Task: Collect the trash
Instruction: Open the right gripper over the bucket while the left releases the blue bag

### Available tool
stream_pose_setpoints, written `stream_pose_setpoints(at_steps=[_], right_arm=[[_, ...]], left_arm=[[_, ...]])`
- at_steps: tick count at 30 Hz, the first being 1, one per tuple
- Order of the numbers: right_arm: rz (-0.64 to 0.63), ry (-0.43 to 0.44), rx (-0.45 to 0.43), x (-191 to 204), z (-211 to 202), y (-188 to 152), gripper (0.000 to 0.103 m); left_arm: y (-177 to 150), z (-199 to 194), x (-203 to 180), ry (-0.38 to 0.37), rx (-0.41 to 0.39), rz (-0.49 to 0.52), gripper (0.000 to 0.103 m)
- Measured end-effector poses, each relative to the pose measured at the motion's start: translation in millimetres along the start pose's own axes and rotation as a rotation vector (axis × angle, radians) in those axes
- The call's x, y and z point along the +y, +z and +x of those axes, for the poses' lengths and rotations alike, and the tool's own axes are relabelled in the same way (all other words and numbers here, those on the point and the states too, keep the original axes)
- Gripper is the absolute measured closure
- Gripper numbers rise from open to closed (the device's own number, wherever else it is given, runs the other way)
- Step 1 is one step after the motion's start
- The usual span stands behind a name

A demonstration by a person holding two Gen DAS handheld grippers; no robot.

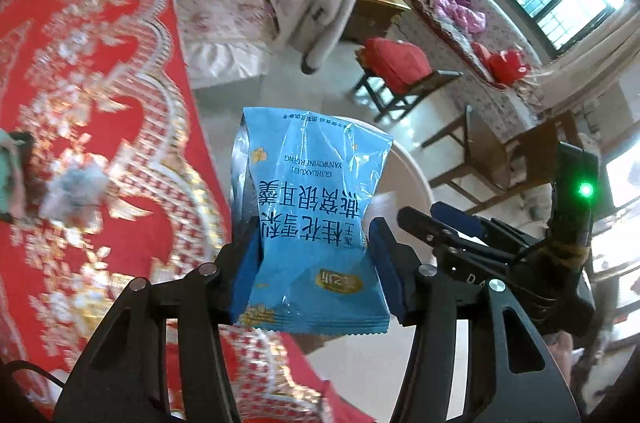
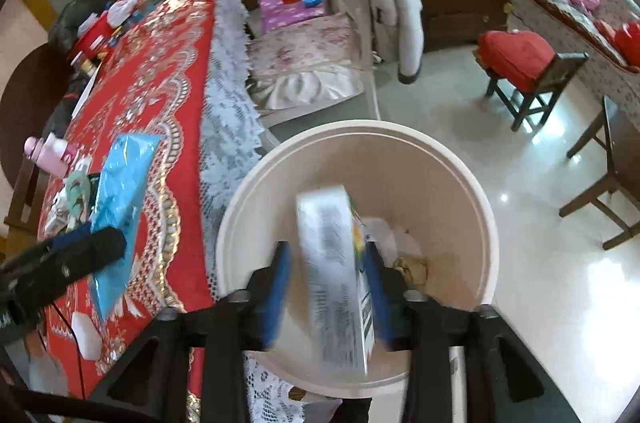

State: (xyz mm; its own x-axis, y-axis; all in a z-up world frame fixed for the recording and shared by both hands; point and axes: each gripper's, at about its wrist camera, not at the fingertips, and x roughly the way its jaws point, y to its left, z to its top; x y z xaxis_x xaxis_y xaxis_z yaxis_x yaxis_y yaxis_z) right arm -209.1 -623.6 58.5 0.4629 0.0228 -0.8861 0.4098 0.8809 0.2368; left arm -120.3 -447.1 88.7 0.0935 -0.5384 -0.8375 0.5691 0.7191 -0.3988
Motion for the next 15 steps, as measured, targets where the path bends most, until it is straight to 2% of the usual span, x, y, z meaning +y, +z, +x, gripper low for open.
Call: stream_pose_setpoints(at_steps=[1, 8, 15], right_arm=[[0.002, -0.002, -0.005, -1.1, -1.1, -0.5, 0.045], [0.023, 0.009, 0.022, -8.1, 2.9, -3.9, 0.045], [-0.014, 0.021, 0.026, 8.3, 2.4, -5.8, 0.044]], left_arm=[[-0.2, 1.6, -1.1, -0.013, 0.008, -0.004, 0.05], [-1.5, -3.6, -2.1, -0.032, 0.009, -0.008, 0.047], [-10.0, -22.1, 11.9, 0.016, -0.02, -0.024, 0.047]])
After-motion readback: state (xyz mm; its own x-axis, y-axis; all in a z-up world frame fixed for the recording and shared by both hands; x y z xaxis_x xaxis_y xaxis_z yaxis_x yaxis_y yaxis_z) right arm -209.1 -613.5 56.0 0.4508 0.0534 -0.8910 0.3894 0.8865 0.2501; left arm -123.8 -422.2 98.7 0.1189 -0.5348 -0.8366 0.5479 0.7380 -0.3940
